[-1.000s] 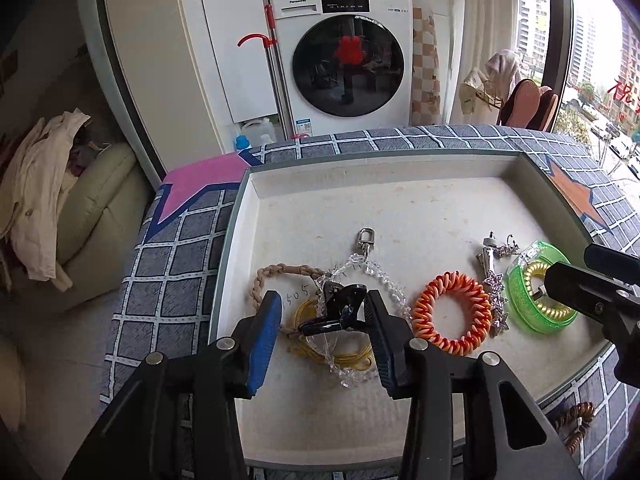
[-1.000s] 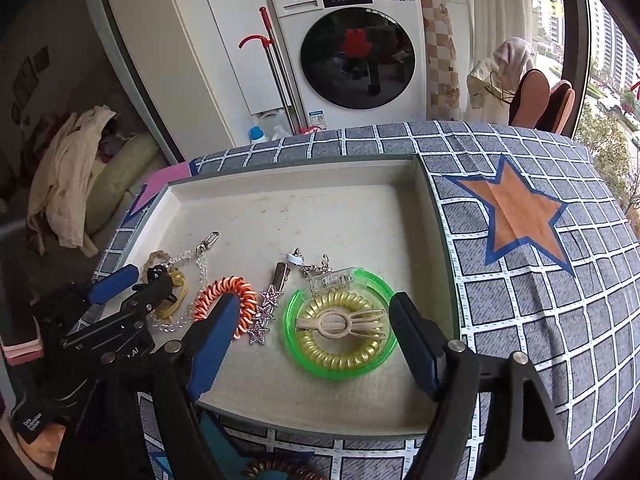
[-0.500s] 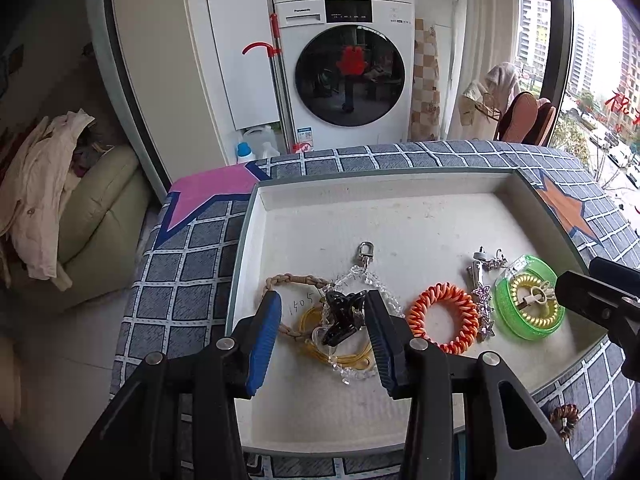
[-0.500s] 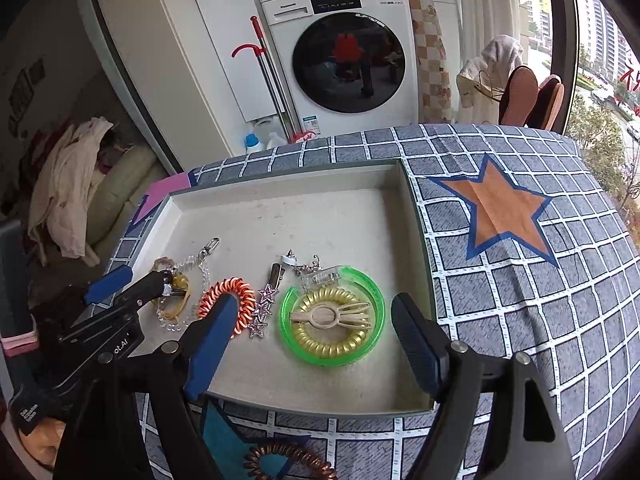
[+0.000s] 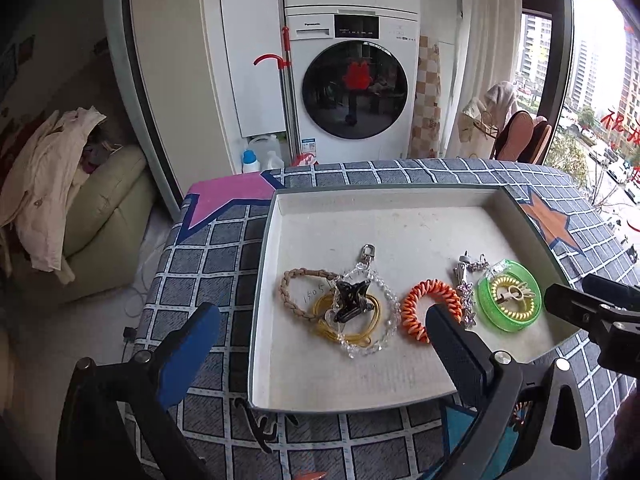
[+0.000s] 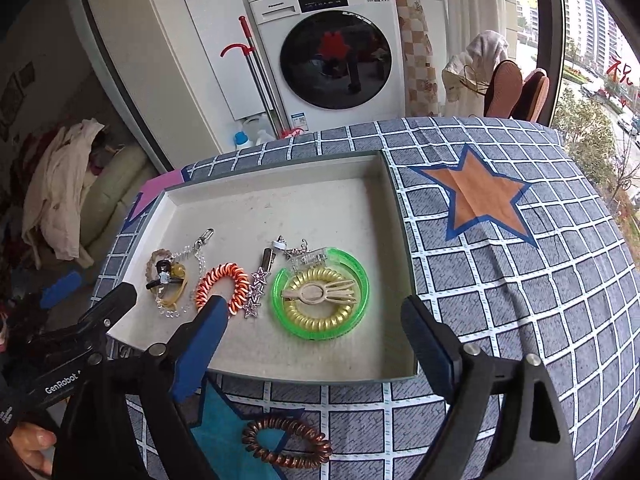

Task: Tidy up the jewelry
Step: 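Withdraw both tools from the tray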

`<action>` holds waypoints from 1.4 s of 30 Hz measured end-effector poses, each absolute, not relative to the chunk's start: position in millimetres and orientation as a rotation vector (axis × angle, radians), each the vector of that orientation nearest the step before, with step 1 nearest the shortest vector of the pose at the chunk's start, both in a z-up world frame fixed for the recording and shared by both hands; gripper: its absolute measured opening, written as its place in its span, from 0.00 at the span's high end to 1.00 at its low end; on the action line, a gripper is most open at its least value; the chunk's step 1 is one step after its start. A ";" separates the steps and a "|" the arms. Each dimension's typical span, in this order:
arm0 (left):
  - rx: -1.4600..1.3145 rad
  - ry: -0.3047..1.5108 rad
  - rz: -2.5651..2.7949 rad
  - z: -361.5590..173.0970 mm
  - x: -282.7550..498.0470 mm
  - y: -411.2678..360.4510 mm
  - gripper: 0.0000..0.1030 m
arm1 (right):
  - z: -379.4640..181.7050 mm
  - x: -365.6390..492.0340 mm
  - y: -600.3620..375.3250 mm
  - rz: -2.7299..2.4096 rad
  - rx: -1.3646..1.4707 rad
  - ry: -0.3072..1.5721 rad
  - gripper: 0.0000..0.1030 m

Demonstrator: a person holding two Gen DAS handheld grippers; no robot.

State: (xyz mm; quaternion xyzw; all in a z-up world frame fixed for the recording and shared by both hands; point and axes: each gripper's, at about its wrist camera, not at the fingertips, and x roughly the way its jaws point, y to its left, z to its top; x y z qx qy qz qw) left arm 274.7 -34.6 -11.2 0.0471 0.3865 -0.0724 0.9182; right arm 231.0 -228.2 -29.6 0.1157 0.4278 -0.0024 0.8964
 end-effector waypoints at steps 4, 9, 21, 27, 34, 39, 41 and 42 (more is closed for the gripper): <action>0.101 0.797 -0.138 -9.8 259.4 -31.6 0.00 | -26.1 216.2 -228.3 -0.030 0.219 0.855 0.00; 0.093 0.778 -0.127 -4.4 237.4 -29.7 0.00 | -21.2 192.7 -221.1 -0.056 0.175 0.797 0.00; 0.075 0.737 -0.095 1.2 183.8 -18.7 0.00 | -8.0 141.8 -195.2 -0.055 0.107 0.724 0.00; 0.064 0.707 -0.059 -0.8 160.9 -12.3 0.00 | -4.9 124.6 -186.6 -0.072 0.068 0.689 0.00; 0.064 0.700 -0.044 -6.6 145.1 -10.8 0.00 | -8.2 111.1 -179.6 -0.090 0.051 0.674 0.00; 0.056 0.694 -0.045 -5.4 142.6 -11.7 0.00 | -6.1 105.5 -181.5 -0.103 0.064 0.658 0.00; 0.057 0.696 -0.045 -5.1 142.4 -12.3 0.00 | -5.8 104.5 -182.6 -0.105 0.067 0.658 0.00; 0.058 0.695 -0.046 -5.0 142.4 -12.3 0.00 | -5.6 104.2 -182.9 -0.108 0.066 0.657 0.00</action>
